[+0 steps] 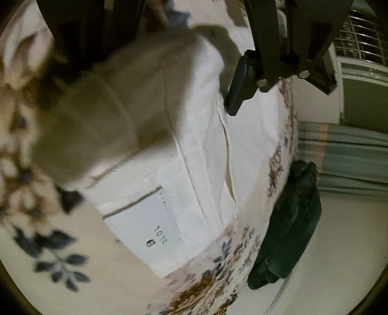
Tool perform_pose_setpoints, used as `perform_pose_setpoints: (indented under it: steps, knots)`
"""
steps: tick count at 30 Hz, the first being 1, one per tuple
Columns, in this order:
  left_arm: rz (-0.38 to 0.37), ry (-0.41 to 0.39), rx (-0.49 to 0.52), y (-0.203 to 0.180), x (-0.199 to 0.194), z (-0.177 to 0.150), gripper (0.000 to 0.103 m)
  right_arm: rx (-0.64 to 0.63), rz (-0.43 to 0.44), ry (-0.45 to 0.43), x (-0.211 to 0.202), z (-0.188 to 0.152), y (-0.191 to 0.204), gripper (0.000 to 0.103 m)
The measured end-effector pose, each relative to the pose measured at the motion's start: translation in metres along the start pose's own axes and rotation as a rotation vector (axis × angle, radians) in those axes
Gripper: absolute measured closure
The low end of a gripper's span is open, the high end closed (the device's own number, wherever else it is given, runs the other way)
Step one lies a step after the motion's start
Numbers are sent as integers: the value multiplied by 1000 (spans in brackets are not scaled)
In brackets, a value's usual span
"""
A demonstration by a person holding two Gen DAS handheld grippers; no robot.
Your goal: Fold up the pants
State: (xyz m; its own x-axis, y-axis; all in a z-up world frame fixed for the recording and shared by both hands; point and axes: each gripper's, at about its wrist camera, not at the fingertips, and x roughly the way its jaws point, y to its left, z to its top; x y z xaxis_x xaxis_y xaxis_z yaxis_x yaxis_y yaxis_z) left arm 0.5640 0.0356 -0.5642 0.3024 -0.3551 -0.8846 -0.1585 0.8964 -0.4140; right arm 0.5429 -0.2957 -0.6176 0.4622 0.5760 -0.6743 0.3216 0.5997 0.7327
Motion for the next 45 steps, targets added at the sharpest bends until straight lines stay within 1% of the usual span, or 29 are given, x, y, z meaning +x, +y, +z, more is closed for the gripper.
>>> perform_pose_setpoints:
  steps: [2,3,4,5,6,7,9,10,11,14,15,17,21,26,30,33,39,45]
  knots:
    - [69,-17,35,-3,-5,-3,32,-32,-53,1,-9,-2,1,34]
    - [108,-35,61,-7,-11,-7,32,-46,-73,6,-13,-3,2,25]
    - [135,-47,78,-9,-15,-10,31,-62,-113,16,-18,-5,2,20]
    - [169,-59,97,-12,-18,-13,29,-77,-148,19,-23,-7,2,12]
    - [215,-74,118,-17,-24,-18,27,-99,-182,22,-28,-9,4,10]
    - [236,-81,128,-20,-27,-20,27,-130,-219,22,-33,-13,6,9]
    - [265,-96,149,-29,-36,-28,27,-240,-349,3,-46,-21,20,5]
    - [274,-100,154,-32,-39,-30,27,-277,-391,-5,-50,-24,26,5]
    - [284,-104,164,-37,-43,-34,27,-346,-464,-26,-57,-30,36,4]
    - [326,-117,201,-55,-55,-46,27,-457,-568,-83,-76,-43,60,0]
    - [347,-127,222,-63,-62,-52,27,-482,-590,-104,-82,-46,67,0]
    - [365,-134,242,-78,-70,-57,27,-524,-628,-153,-103,-55,82,0]
    - [374,-165,270,-103,-106,-75,27,-550,-647,-204,-141,-66,110,0]
    - [365,-218,281,-131,-164,-96,27,-578,-654,-254,-209,-90,145,0]
    - [350,-259,280,-156,-222,-117,27,-589,-646,-294,-267,-108,172,0]
    - [344,-286,283,-172,-264,-133,27,-590,-628,-318,-315,-123,191,0]
    - [342,-357,298,-205,-346,-172,27,-643,-591,-397,-419,-162,239,0]
    - [354,-430,294,-231,-415,-209,27,-703,-534,-454,-506,-201,279,0]
